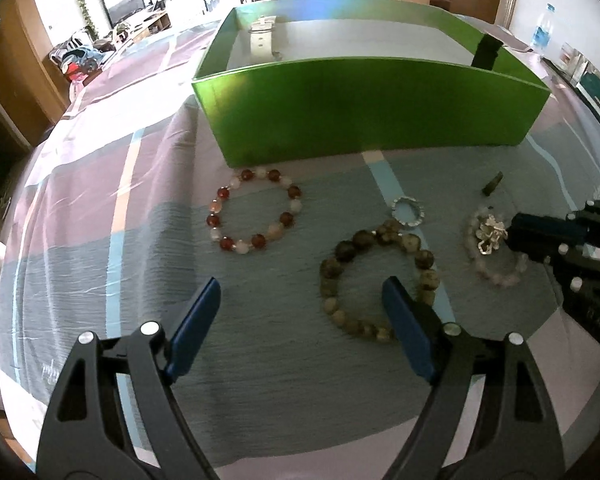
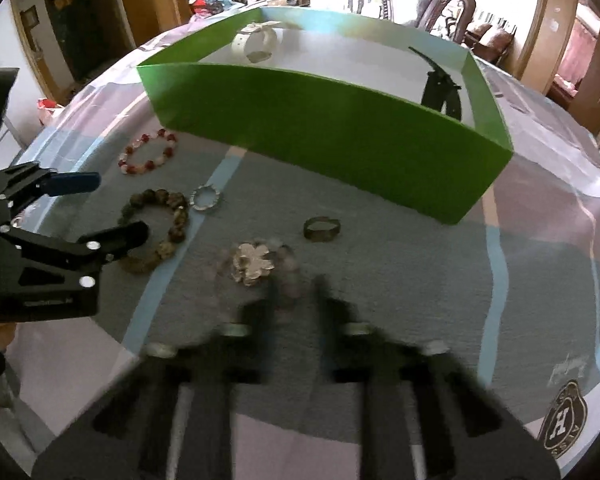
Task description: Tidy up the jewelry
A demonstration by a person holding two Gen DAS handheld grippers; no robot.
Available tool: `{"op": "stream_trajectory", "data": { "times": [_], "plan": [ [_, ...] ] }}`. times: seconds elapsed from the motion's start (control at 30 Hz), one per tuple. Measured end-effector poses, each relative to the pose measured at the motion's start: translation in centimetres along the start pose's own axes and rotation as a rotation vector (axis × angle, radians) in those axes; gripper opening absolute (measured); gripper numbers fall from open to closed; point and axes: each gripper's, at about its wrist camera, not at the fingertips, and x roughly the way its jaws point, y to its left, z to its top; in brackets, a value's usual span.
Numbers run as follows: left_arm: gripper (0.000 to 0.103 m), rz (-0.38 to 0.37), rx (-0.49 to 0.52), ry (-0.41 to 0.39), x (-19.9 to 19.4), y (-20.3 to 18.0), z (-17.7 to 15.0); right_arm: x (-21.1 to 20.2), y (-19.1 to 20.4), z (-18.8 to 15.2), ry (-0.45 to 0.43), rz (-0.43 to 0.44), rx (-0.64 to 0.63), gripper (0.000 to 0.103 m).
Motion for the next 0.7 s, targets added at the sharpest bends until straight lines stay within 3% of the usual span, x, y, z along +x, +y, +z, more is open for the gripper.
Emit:
{"op": "stream_trajectory", "data": {
  "times": [0.1, 0.37, 0.57, 0.7],
  "plan": [
    [0.082, 0.001, 0.007, -0.004, 0.0, -0.1, 0.0, -0.1, -0.4, 0.2, -0.020, 0.020, 0.023, 0.008],
    [0.082, -0.004, 0.002, -0.008, 0.0, -0.2, -0.1, -4.3, -1.5, 1.0, -0.207, 0.175, 0.095, 0.008],
    [0.082, 0.002, 0.004, -0.010, -0.1, -0.4, -0.1, -6.0, -4.2, 1.2, -0.255, 0.125, 0.172, 0.008],
    [0.082, 0.000, 0.004, -0.009, -0.1, -0.5, -0.1, -4.7, -5.7, 1.3, -0.183, 0.010, 0.213, 0.008]
  ]
}}
